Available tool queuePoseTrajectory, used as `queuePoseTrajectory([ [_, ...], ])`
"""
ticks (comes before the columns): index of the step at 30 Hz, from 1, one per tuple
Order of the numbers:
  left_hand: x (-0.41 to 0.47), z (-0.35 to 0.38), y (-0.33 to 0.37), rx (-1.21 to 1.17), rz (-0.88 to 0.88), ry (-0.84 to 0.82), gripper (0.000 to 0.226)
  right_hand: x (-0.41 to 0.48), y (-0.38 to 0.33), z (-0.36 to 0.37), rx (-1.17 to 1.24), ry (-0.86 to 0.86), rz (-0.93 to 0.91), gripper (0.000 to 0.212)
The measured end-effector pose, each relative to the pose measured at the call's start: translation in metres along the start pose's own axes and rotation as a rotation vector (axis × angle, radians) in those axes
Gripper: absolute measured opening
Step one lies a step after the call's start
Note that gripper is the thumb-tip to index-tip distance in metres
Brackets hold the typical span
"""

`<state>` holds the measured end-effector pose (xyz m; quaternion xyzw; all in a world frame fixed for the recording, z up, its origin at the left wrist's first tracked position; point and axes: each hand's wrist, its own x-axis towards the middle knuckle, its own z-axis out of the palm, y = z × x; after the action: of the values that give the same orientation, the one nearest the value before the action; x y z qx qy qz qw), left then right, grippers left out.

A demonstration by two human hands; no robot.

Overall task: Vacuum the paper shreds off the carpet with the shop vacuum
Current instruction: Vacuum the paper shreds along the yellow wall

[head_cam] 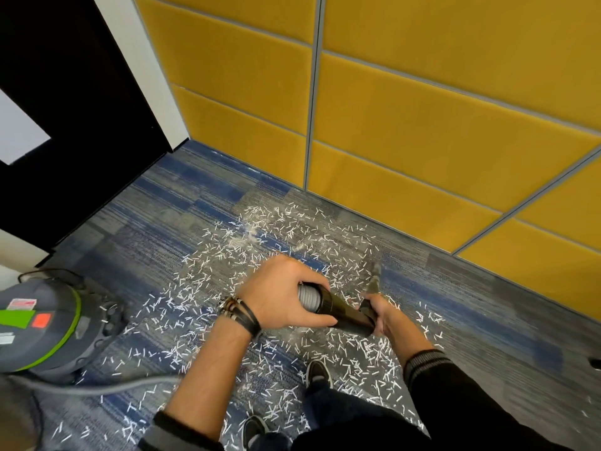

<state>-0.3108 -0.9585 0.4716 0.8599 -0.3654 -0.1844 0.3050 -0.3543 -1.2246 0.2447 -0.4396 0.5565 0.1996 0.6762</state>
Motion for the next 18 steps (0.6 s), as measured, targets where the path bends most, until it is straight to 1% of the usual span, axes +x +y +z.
queuePoseTrajectory([
  [4,0.008,0.018,0.006,-0.054,-0.009,-0.045,0.036,-0.001,0.012,-0.036,0.009,0.032,0.026,0.022],
  [7,0.015,0.015,0.015,-0.017,0.031,0.041,0.037,-0.005,-0.013,-0.045,-0.085,0.052,0.008,0.016],
  [9,0.022,0.008,0.022,0.021,0.061,0.085,0.037,-0.005,-0.027,-0.043,-0.121,0.067,-0.055,0.015],
  [11,0.028,0.01,0.028,0.095,0.097,0.063,0.041,-0.005,-0.03,-0.034,-0.041,0.054,-0.056,0.018],
  [14,0.029,0.018,0.024,0.163,0.097,0.019,0.047,0.001,-0.02,-0.016,0.029,0.007,0.012,0.027],
  [18,0.023,0.014,0.013,0.132,0.043,0.019,0.049,0.008,-0.008,-0.01,0.128,-0.034,0.037,0.026],
])
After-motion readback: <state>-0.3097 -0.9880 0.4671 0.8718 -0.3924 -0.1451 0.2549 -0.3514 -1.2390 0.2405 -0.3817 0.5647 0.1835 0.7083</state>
